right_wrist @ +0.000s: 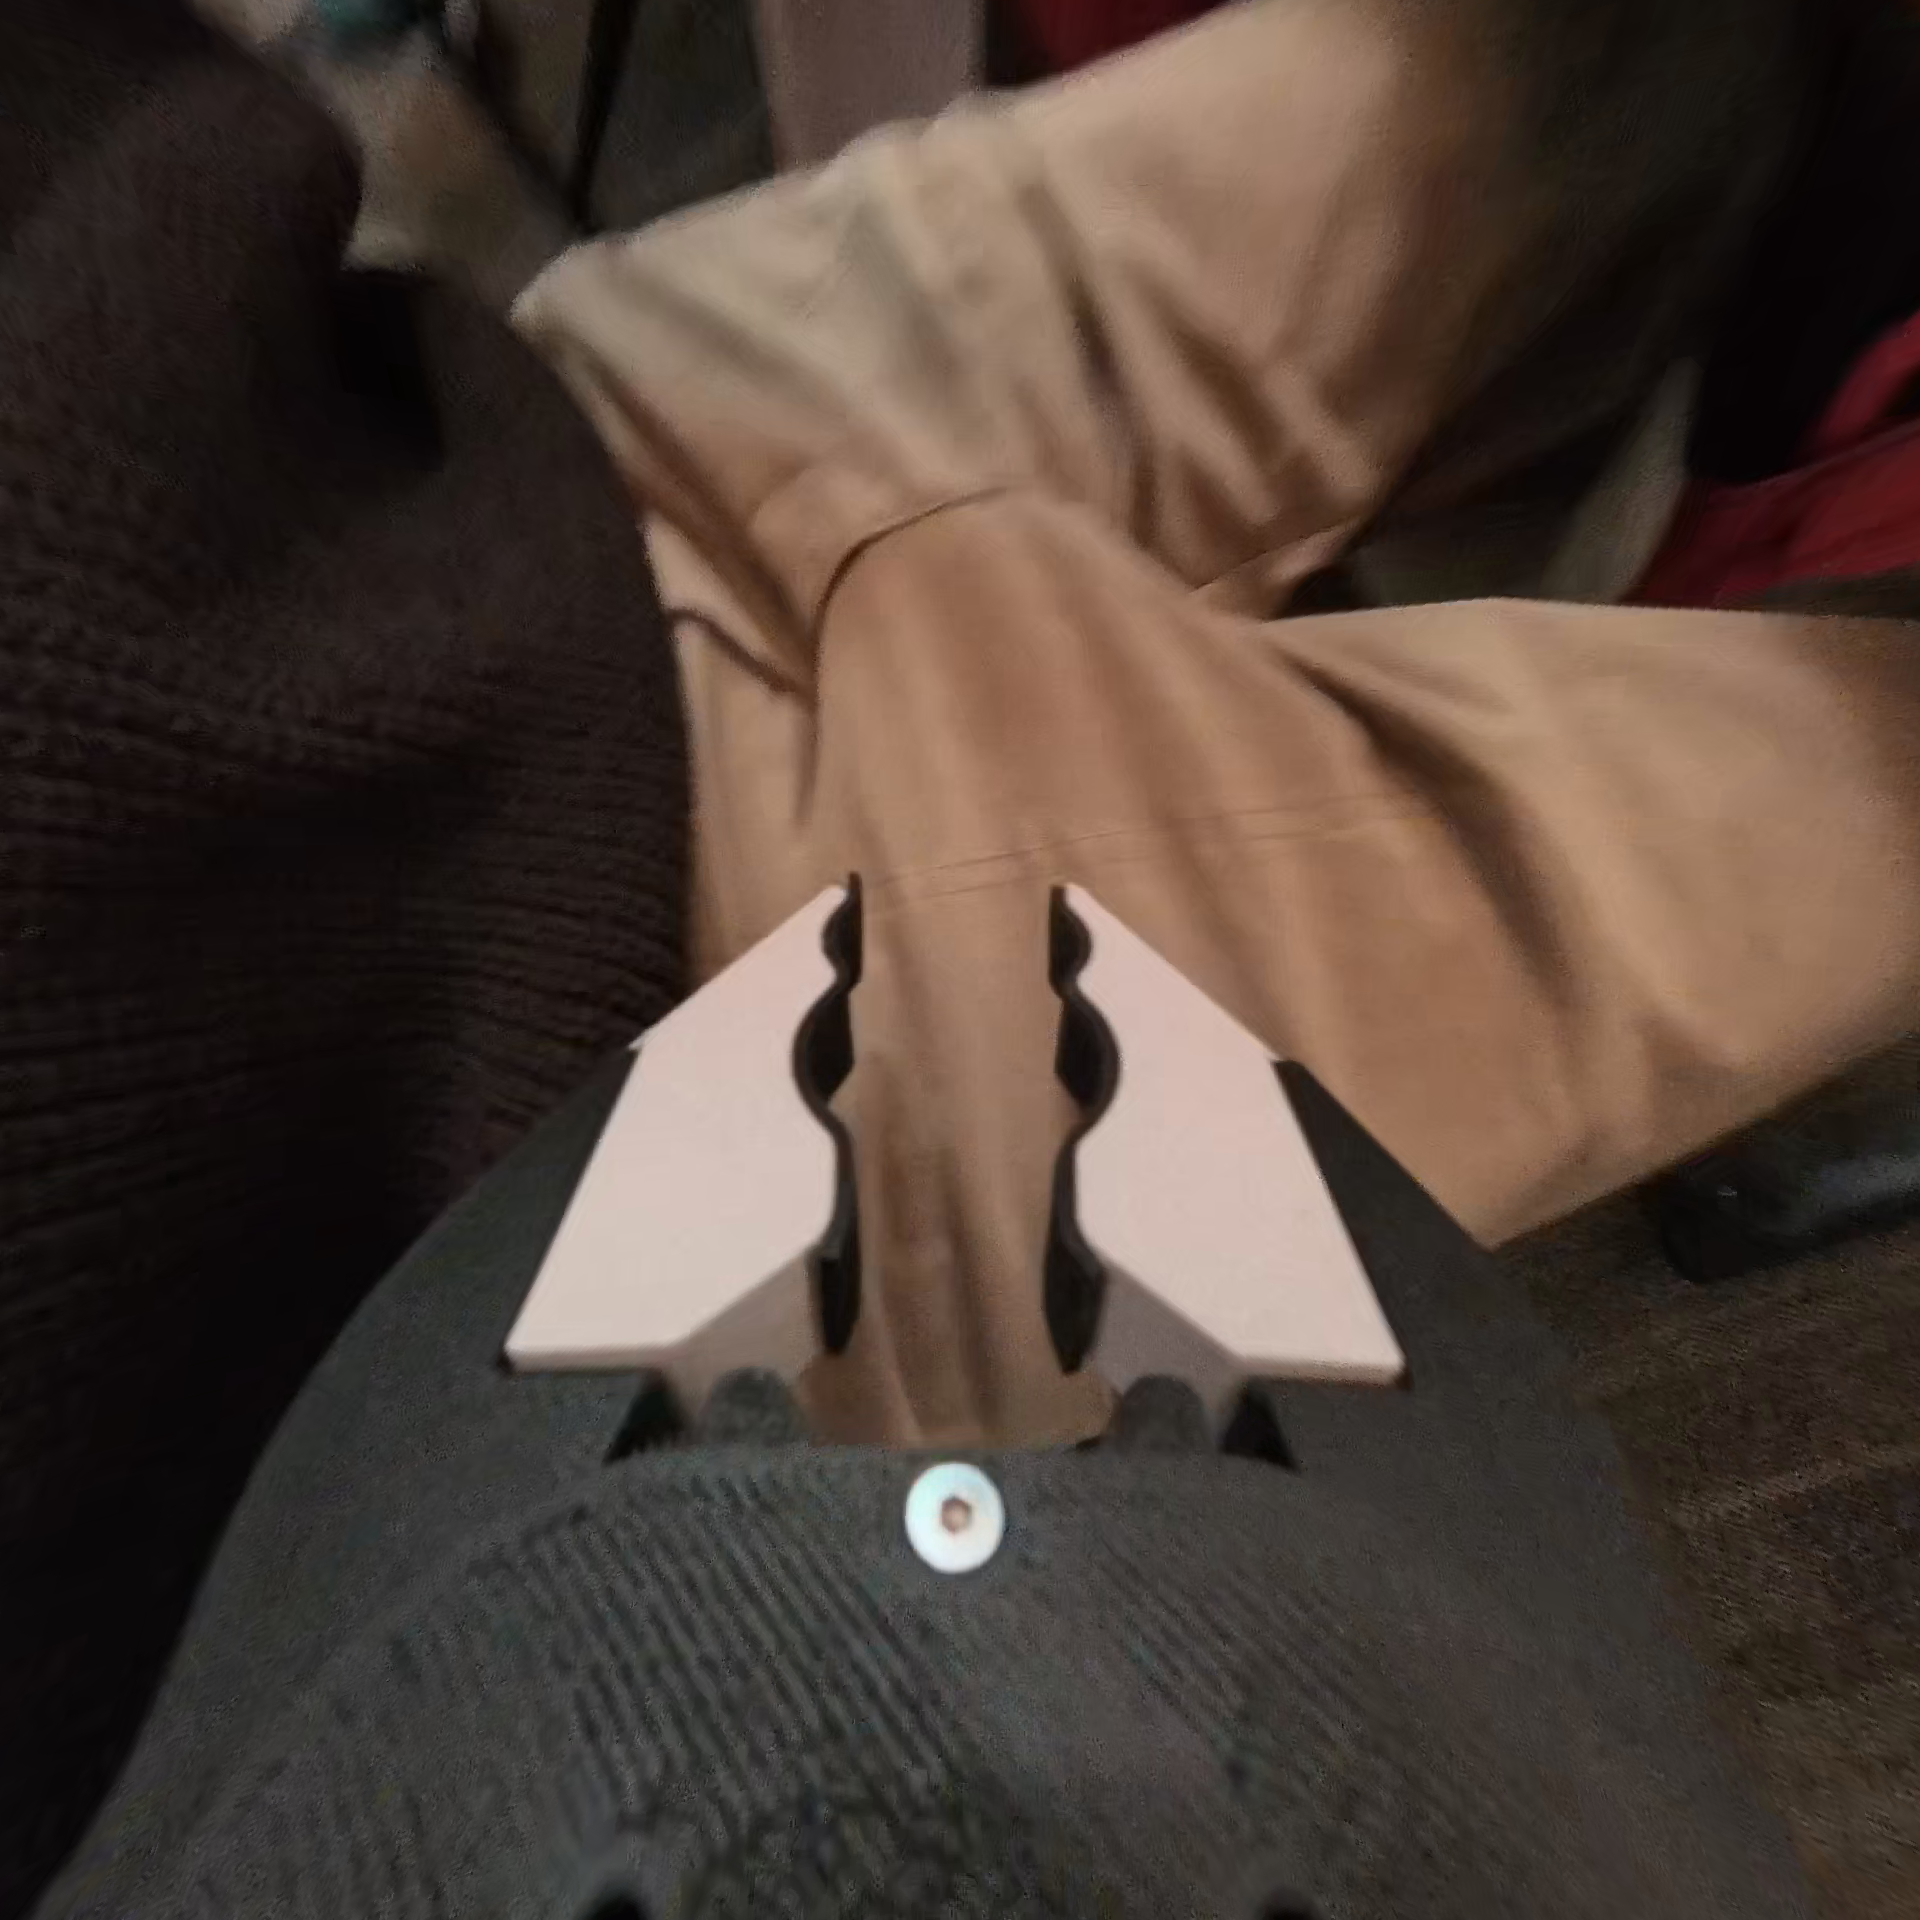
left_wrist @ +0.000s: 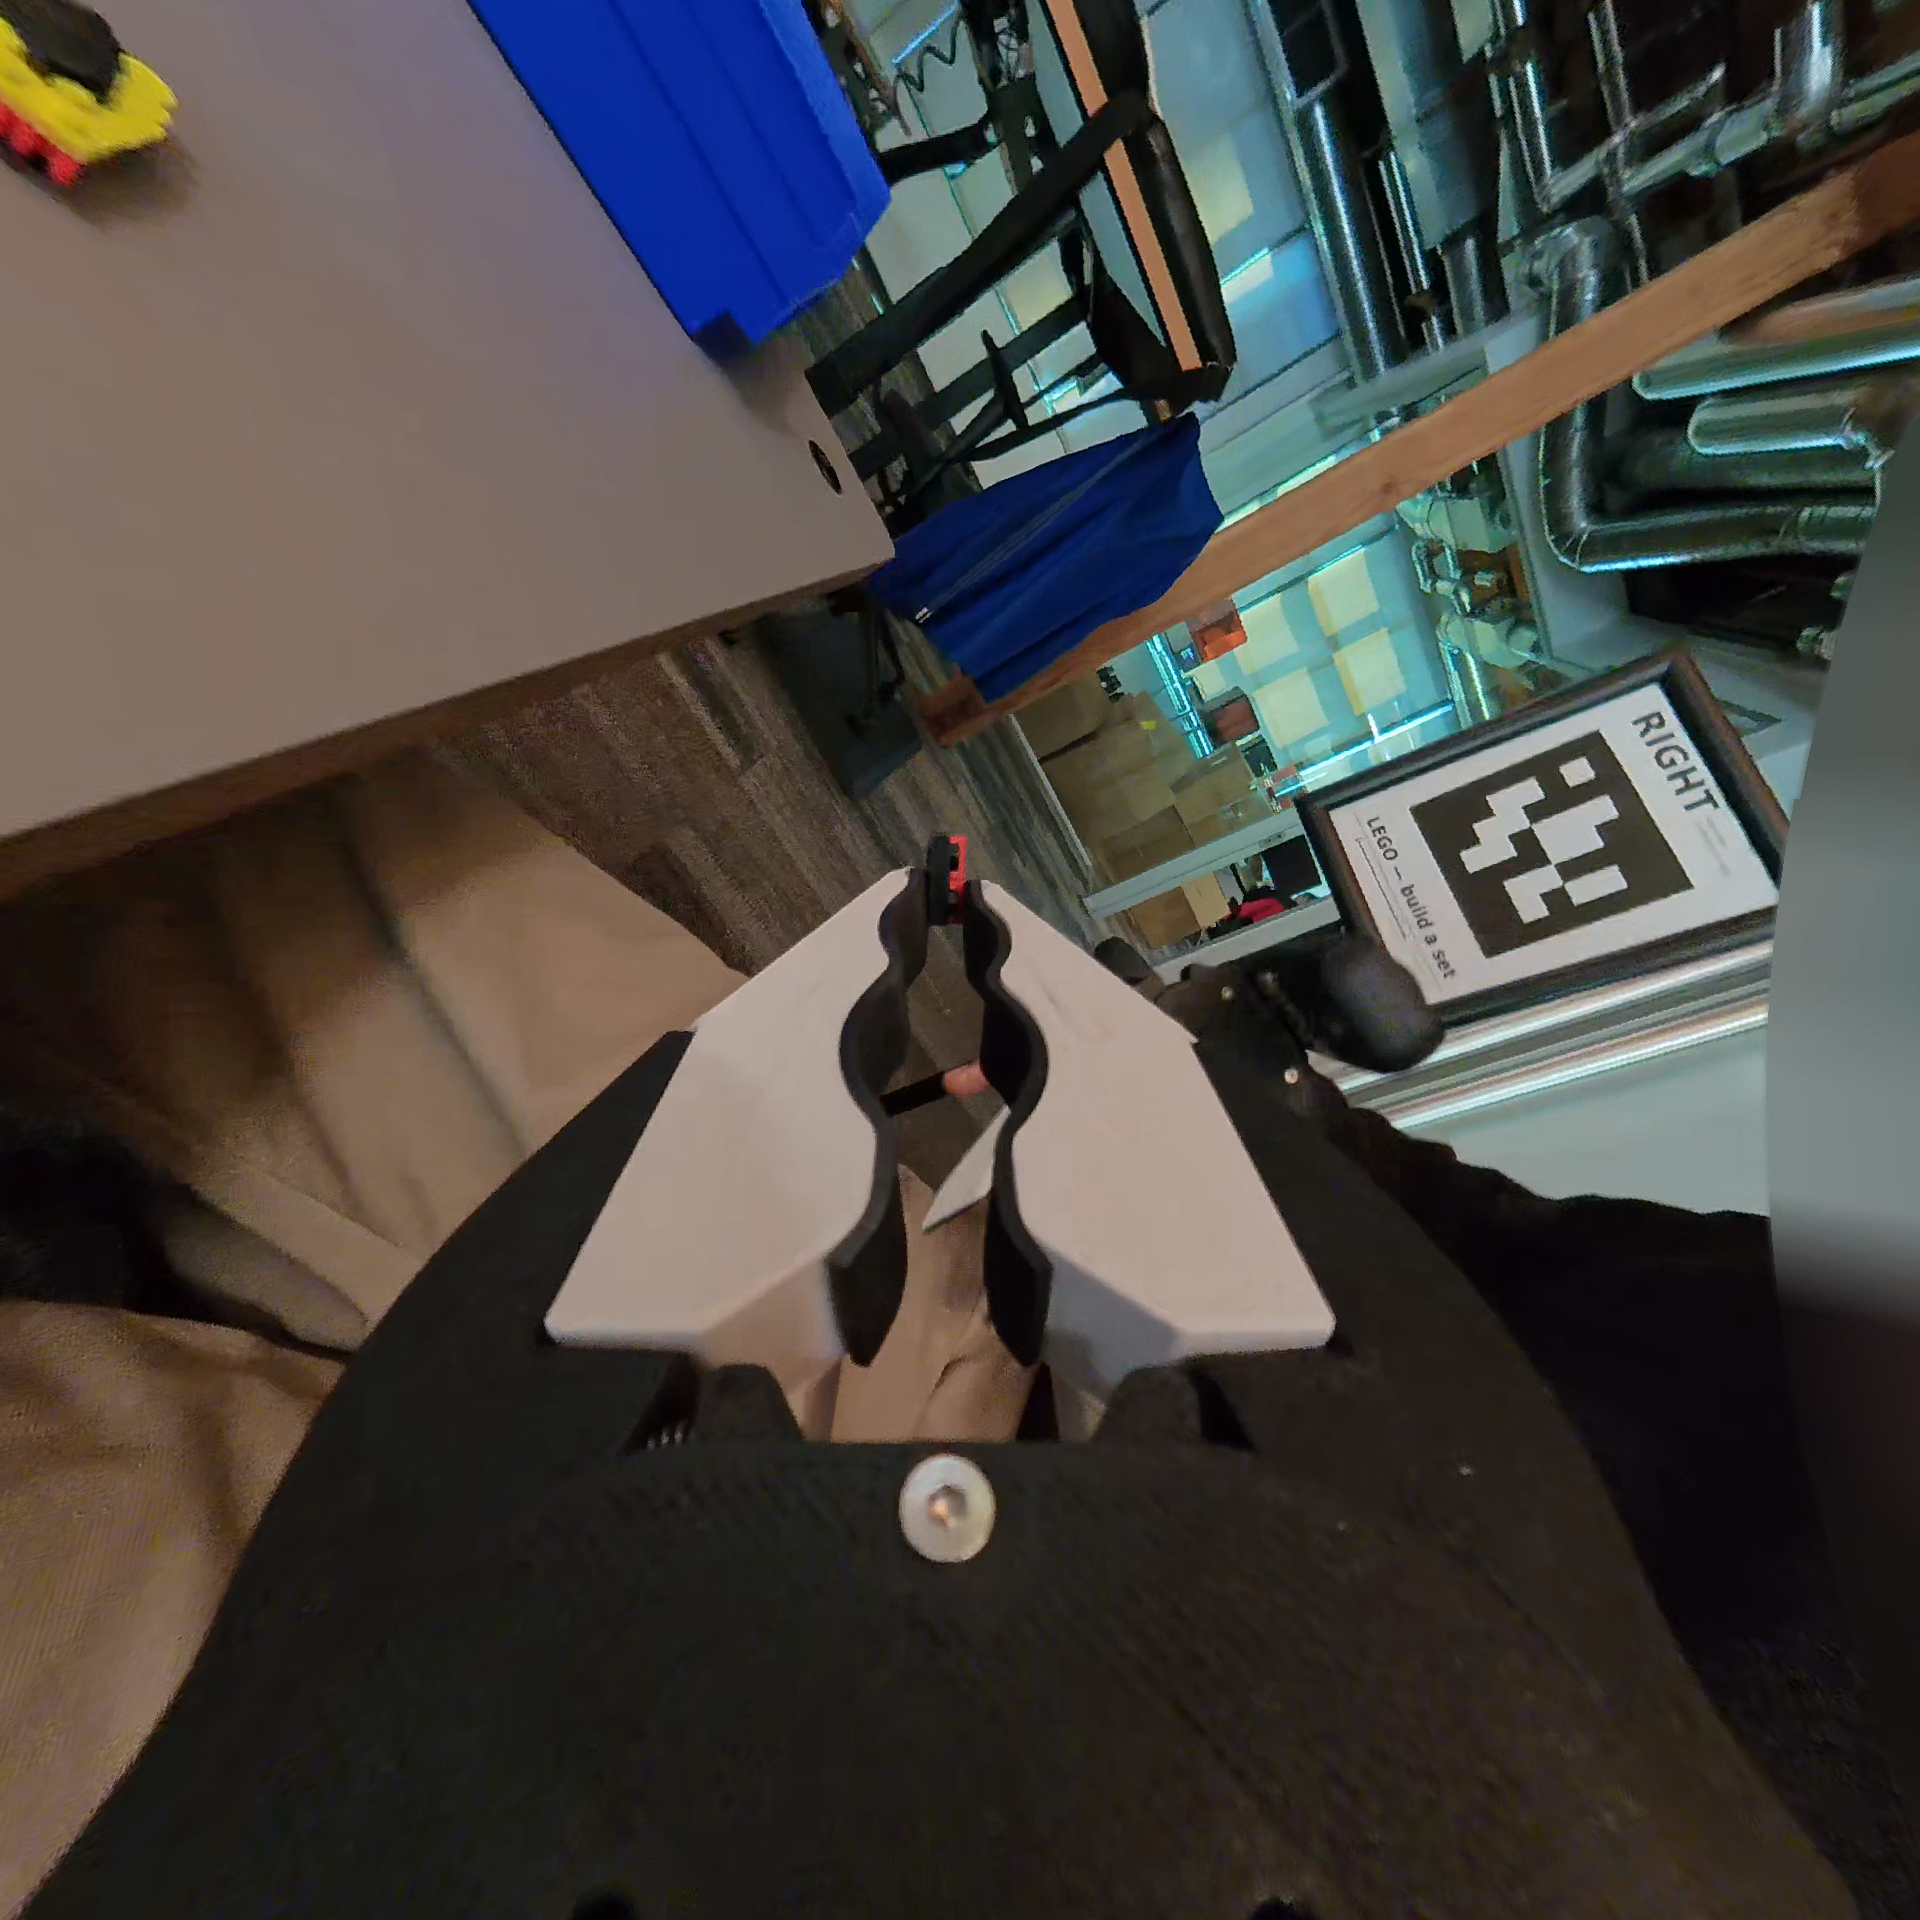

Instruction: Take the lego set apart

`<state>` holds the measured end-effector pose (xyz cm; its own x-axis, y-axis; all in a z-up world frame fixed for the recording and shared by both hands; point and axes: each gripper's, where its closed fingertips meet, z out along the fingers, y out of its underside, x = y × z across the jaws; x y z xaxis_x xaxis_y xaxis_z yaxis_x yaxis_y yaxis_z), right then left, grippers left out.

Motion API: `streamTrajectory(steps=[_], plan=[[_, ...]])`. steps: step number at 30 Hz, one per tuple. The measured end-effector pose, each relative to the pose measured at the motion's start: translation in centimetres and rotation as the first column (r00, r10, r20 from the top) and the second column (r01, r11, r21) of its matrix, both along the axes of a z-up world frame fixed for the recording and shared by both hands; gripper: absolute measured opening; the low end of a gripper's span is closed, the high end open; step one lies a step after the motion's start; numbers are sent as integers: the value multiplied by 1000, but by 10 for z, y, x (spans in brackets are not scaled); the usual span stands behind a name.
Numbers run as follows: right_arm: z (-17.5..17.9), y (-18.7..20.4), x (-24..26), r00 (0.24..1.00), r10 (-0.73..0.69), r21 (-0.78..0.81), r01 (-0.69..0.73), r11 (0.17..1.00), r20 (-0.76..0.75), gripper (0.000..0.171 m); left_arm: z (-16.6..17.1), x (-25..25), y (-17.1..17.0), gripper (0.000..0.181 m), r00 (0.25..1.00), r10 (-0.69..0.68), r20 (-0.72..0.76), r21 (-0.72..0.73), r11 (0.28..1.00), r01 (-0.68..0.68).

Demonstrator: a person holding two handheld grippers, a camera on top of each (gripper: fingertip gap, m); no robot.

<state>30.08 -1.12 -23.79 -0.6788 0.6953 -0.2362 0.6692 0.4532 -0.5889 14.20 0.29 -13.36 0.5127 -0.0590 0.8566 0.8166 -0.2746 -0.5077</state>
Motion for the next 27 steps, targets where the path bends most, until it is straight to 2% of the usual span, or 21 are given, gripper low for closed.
streamTrajectory(steps=[3,4,5,6,9,11,15,22,23,25,27], plan=[[-21,-25,16,987,159,137,-157,978,-2,42,3,18,-7,3,999,-11,-32,2,1000,11],[-29,-26,15,982,189,205,-183,961,-11,33,4,22,-9,3,999,-13,-33,6,1000,13],[-36,-22,12,977,213,286,-197,938,-25,8,5,27,-11,3,999,-13,-31,9,1000,13],[-39,-21,12,969,246,324,-224,919,-28,1,6,30,-13,3,1000,-13,-28,13,1000,13],[-40,-17,10,984,175,252,-180,951,40,0,10,41,-20,3,999,-11,-34,23,1000,12],[-39,-13,5,989,145,248,-147,957,26,0,13,46,-25,3,999,-6,-46,30,1000,8],[-36,-15,1,988,149,337,-125,933,-45,0,16,50,-30,3,999,3,-47,41,999,-1],[-27,-30,20,997,80,209,-75,975,-15,0,19,56,-32,3,998,-4,-57,50,999,7],[-26,-36,26,997,71,193,-69,979,-5,3,19,56,-32,4,999,-9,-51,51,999,11],[-20,-43,41,999,41,163,-40,986,-5,24,16,55,-31,3,999,-16,-38,49,999,18],[-13,-46,49,999,14,162,-9,987,-34,33,15,53,-31,4,1000,-14,-15,51,999,15]])
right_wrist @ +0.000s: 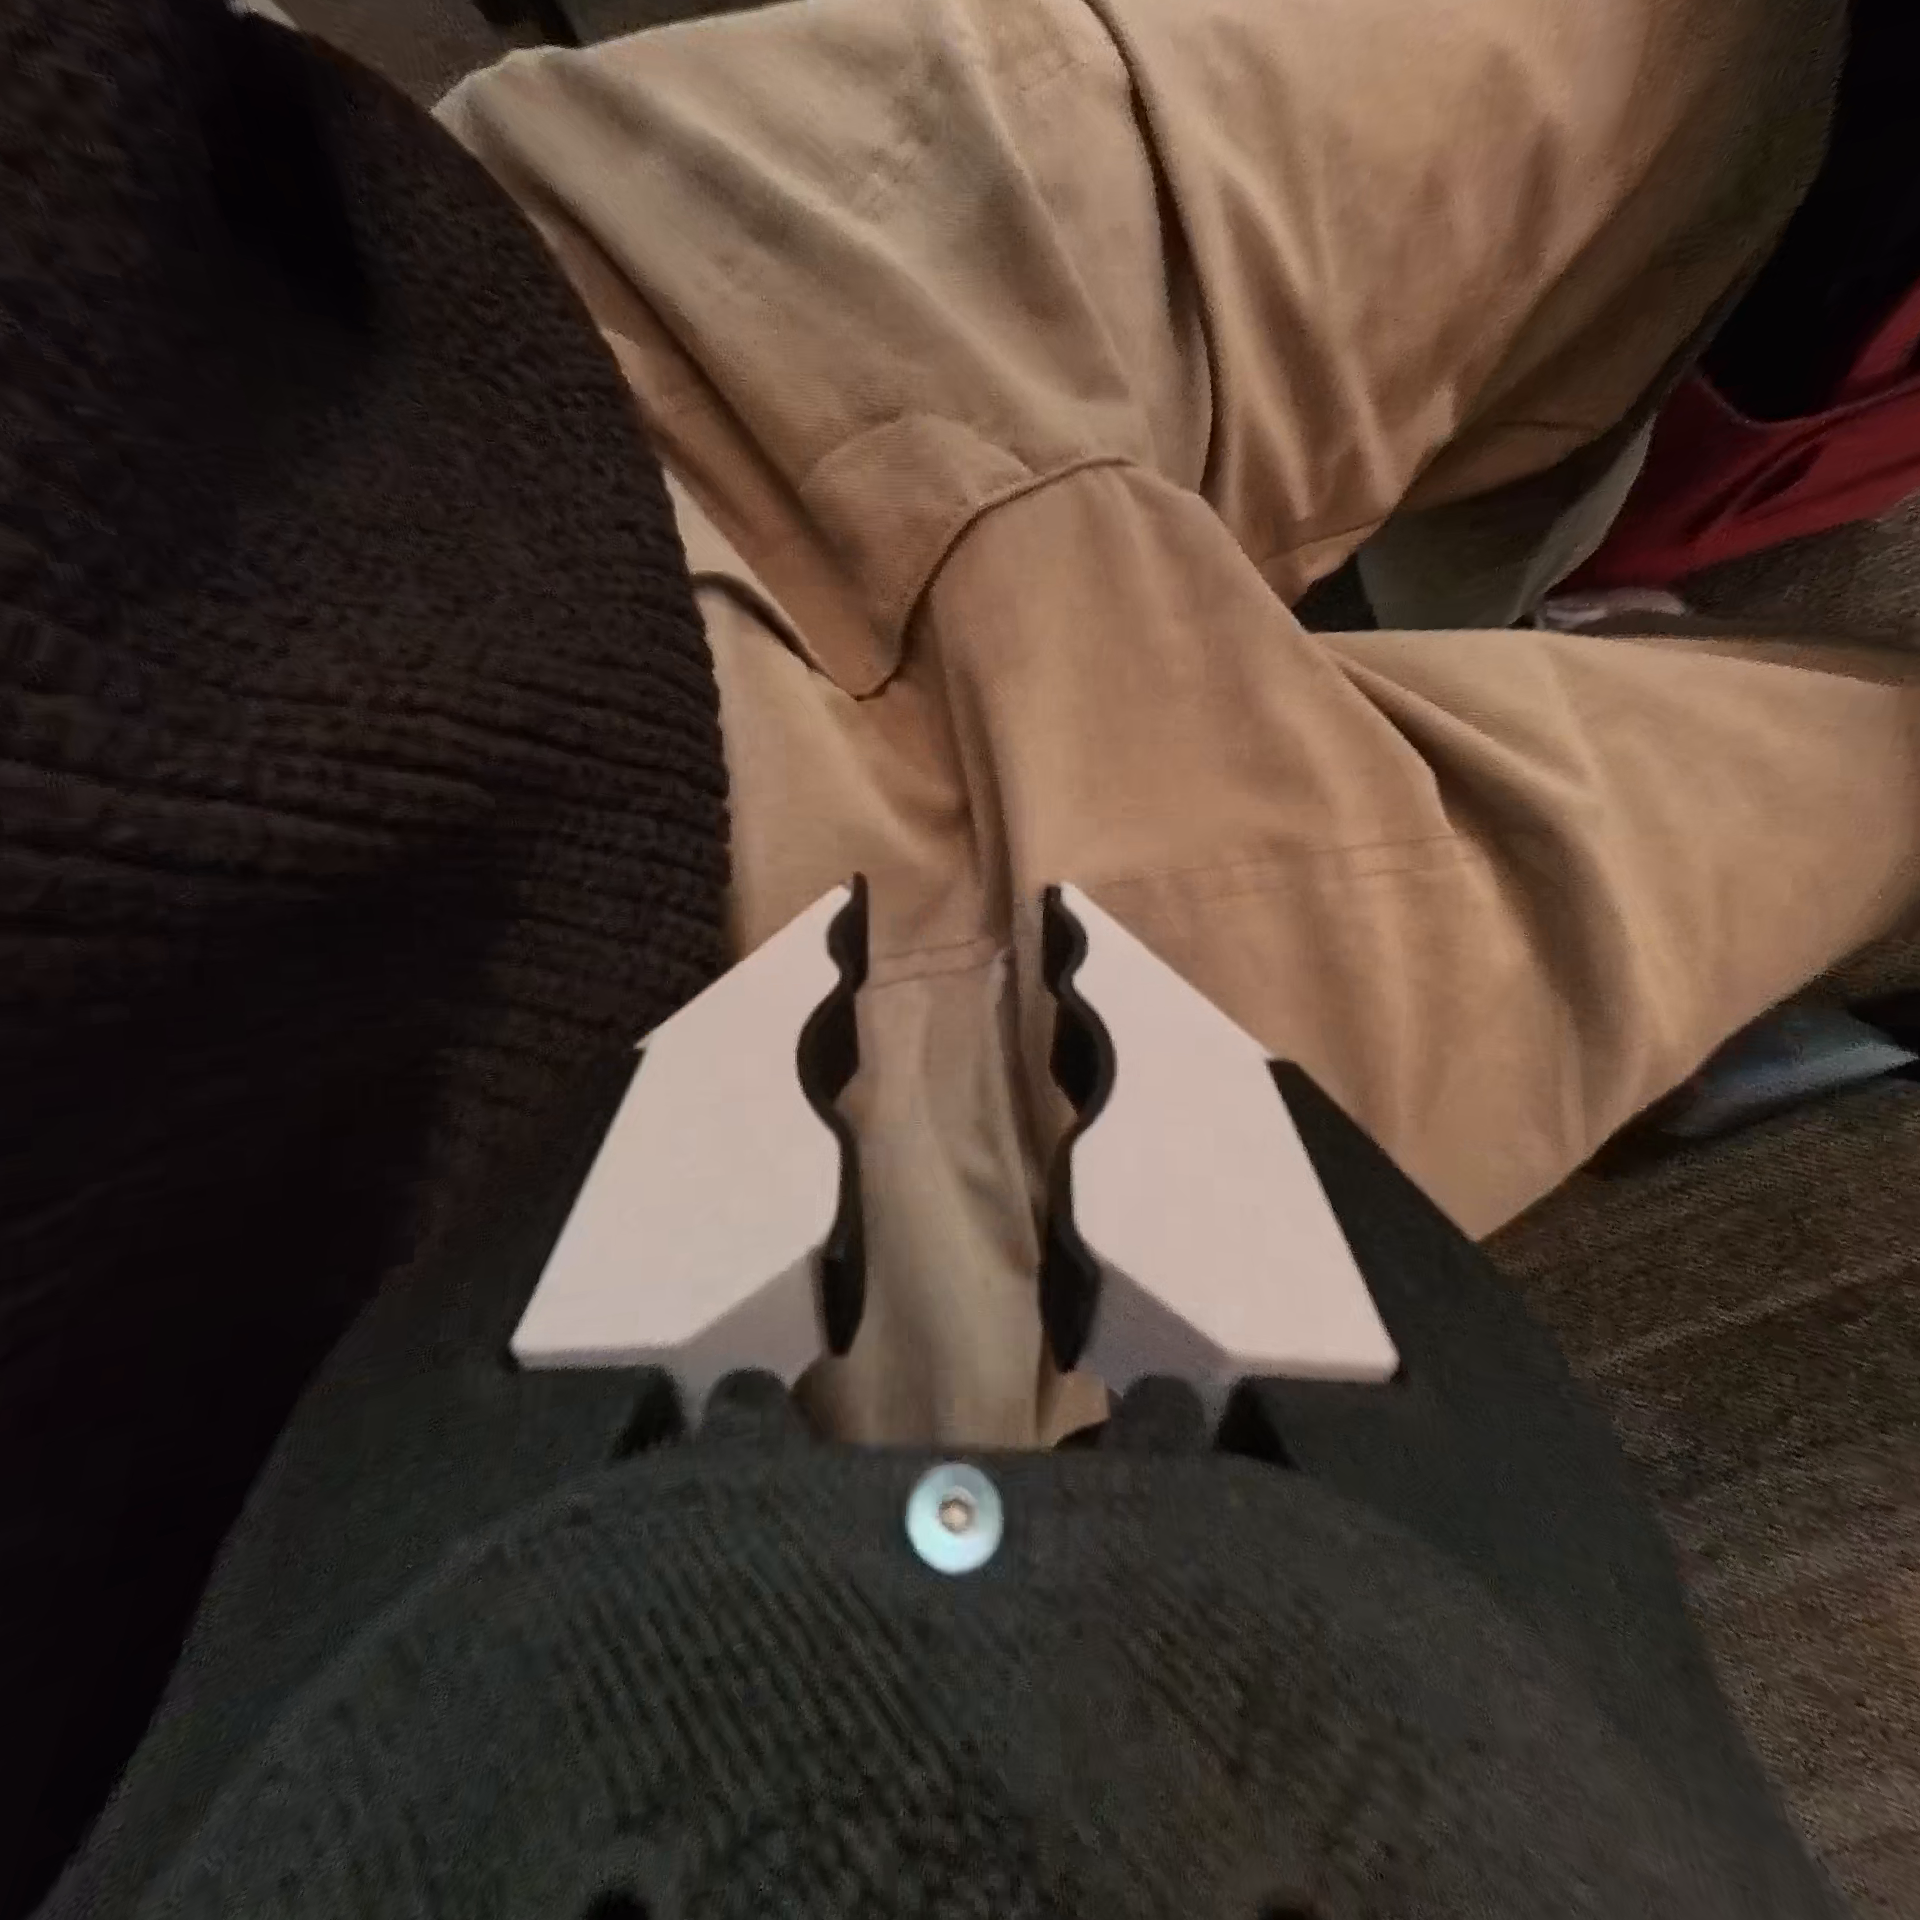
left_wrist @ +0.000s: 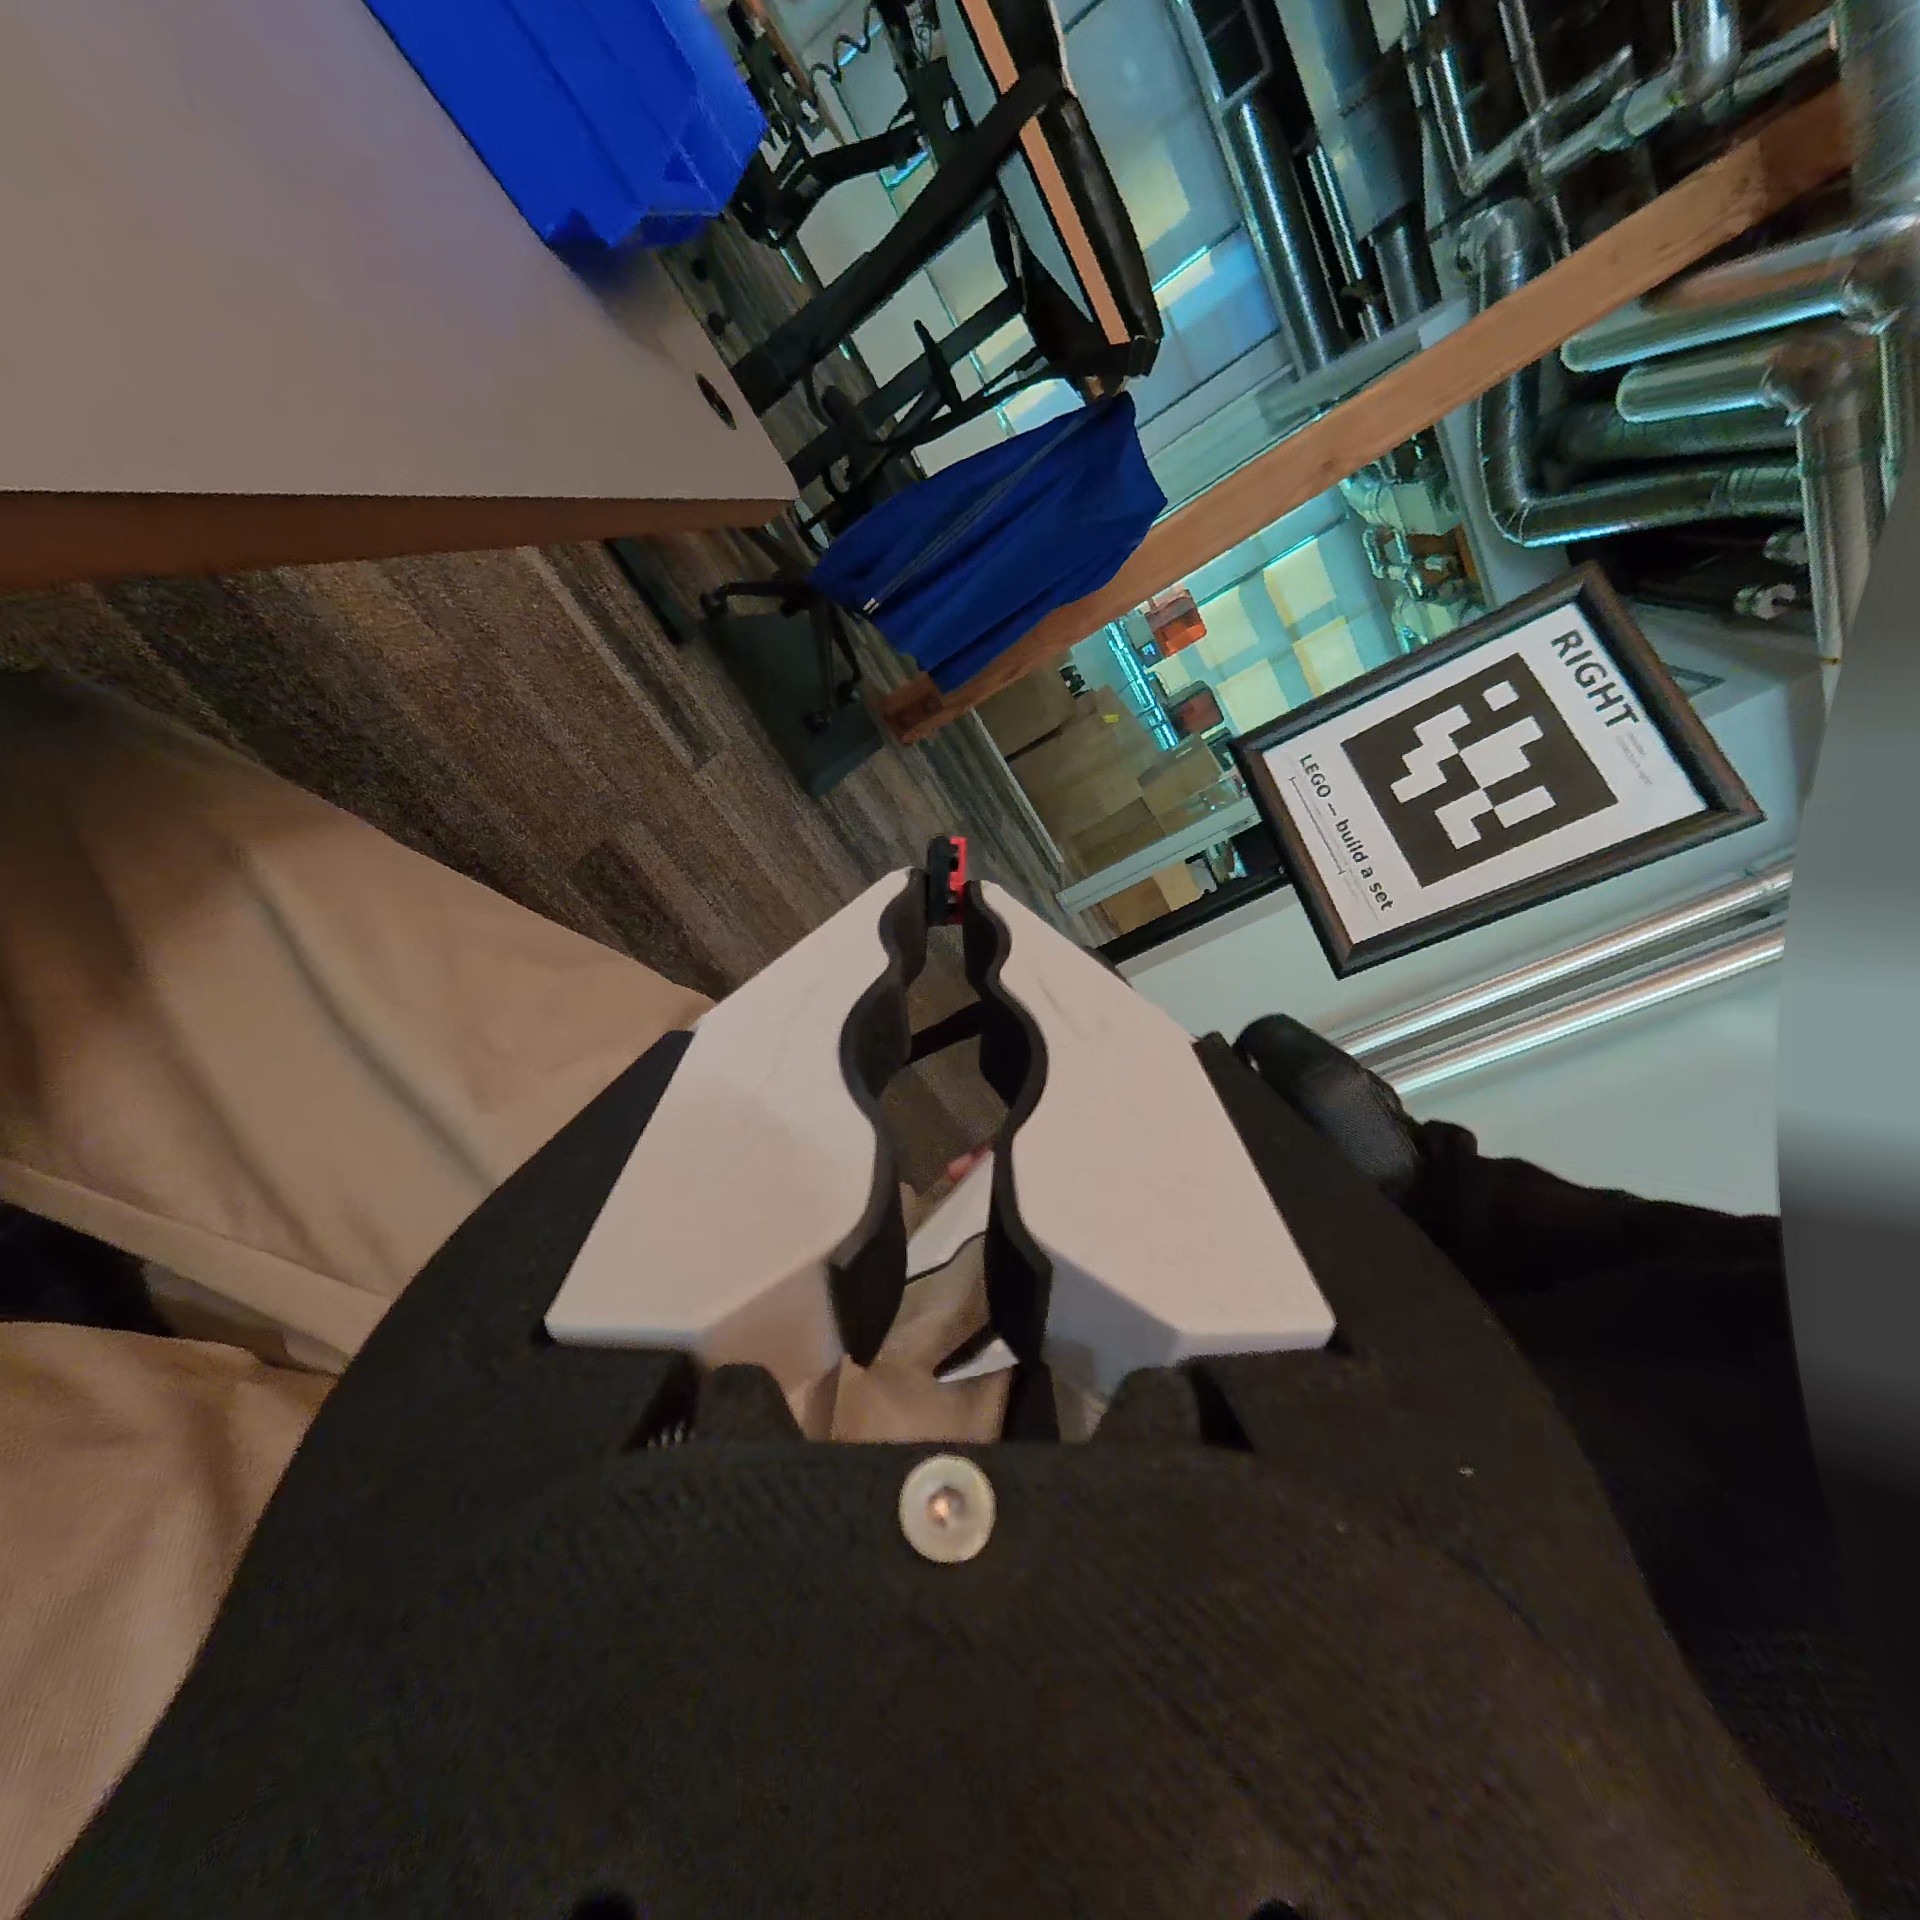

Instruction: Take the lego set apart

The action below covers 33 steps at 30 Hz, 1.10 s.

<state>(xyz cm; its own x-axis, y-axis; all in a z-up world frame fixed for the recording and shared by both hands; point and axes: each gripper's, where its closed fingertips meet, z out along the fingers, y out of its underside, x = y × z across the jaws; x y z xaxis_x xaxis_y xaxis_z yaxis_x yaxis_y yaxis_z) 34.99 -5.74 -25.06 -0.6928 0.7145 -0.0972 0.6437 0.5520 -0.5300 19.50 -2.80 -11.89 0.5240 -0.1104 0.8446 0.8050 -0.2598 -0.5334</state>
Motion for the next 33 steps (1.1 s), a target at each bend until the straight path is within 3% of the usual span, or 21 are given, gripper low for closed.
streamTrajectory(steps=[5,8,11,15,23,25,27,33], plan=[[27,1,14,995,-95,-104,95,990,-3,31,3,-5,-4,3,999,31,16,14,999,-31],[38,-23,49,971,-74,-339,149,929,226,34,1,0,-7,3,999,29,25,16,999,-29],[38,-35,75,942,-39,-444,193,875,334,13,-6,8,-9,4,999,20,50,4,1000,-20],[32,-31,95,915,-84,-481,283,830,394,40,-17,22,-16,3,996,48,81,-13,999,-47],[14,-2,124,948,-233,-352,298,887,216,40,-33,57,-31,3,987,136,86,-42,990,-132],[9,14,129,951,-286,-285,309,907,119,29,-35,63,-30,3,987,159,27,-54,986,-157],[10,33,125,935,-354,-259,338,905,-14,25,-39,70,-31,3,984,171,-45,-70,982,-174],[39,86,115,826,-499,-247,442,862,-262,37,-51,93,-31,4,963,124,-238,-134,978,-159]])
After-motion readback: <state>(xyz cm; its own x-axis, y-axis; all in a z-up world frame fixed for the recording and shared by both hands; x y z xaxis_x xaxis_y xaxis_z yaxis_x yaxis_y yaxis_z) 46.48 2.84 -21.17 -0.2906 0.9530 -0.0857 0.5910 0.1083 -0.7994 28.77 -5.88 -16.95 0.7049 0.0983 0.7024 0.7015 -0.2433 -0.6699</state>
